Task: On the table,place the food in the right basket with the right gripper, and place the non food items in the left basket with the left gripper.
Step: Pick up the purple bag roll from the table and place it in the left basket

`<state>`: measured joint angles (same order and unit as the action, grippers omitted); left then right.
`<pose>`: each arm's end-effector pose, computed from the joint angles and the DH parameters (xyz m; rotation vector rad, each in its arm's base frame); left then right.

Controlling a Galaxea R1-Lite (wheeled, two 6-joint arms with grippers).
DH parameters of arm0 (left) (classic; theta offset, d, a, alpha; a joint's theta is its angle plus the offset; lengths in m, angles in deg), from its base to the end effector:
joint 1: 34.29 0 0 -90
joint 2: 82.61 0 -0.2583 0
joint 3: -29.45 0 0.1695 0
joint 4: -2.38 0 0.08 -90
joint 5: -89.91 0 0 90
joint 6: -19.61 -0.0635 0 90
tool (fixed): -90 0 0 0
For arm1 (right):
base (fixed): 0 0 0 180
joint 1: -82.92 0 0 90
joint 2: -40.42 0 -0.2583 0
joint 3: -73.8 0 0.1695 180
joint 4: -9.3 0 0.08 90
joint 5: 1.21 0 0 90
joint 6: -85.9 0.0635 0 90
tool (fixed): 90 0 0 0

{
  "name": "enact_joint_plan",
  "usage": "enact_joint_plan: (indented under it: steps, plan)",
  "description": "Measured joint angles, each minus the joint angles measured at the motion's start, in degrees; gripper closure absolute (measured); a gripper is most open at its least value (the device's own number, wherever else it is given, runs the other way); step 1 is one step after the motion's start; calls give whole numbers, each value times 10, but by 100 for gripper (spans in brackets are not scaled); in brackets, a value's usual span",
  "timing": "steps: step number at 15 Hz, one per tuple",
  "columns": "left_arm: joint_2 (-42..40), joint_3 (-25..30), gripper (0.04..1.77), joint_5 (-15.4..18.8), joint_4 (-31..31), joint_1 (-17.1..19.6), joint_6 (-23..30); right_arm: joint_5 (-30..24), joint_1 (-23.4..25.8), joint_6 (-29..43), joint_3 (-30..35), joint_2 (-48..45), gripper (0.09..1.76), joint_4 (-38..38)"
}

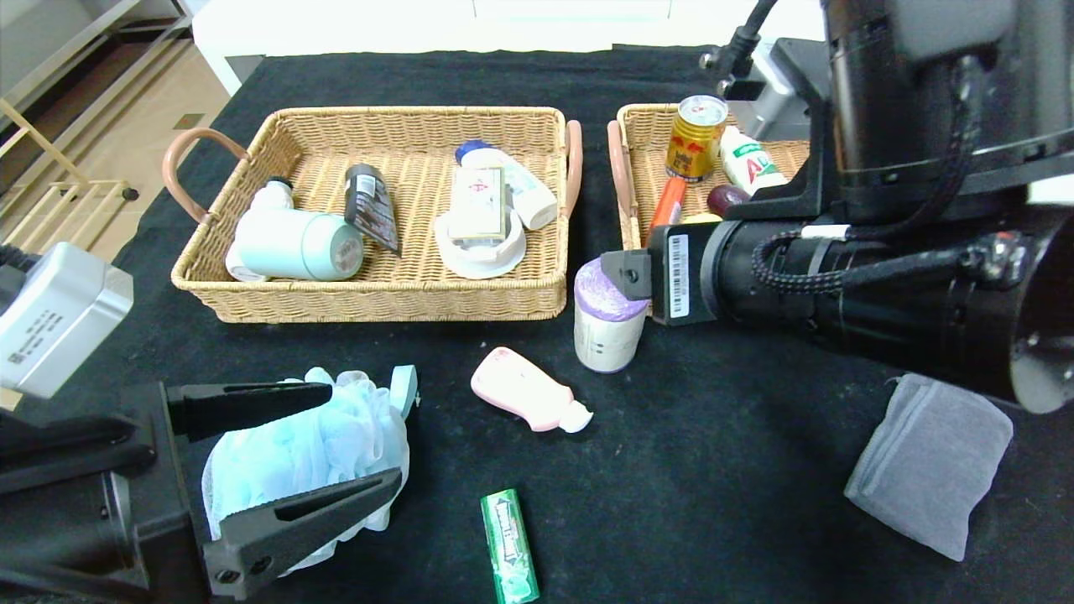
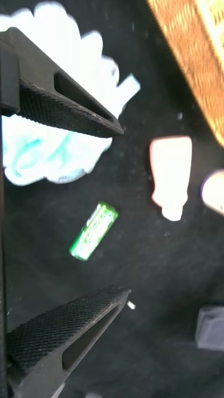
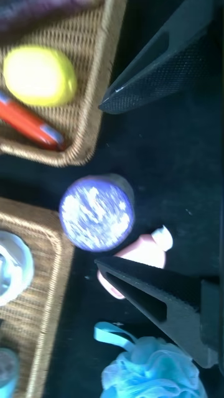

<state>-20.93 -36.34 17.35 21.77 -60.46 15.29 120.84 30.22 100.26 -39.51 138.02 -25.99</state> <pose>0.1551 -0.0974 0.2025 0.0921 0.2438 -0.7665 0.2228 0.2368 0.2571 0.0151 0.2958 0.3216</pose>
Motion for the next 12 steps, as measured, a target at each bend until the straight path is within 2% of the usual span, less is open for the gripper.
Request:
enact_joint_plan:
  steps: [6, 12]
  plan:
    - [-7, -4, 9, -1, 1, 9, 0, 30, -26, 23, -7, 56, 16, 36]
    - [-5, -4, 9, -2, 0, 16, 0, 49, 0, 17, -28, 109, 15, 88]
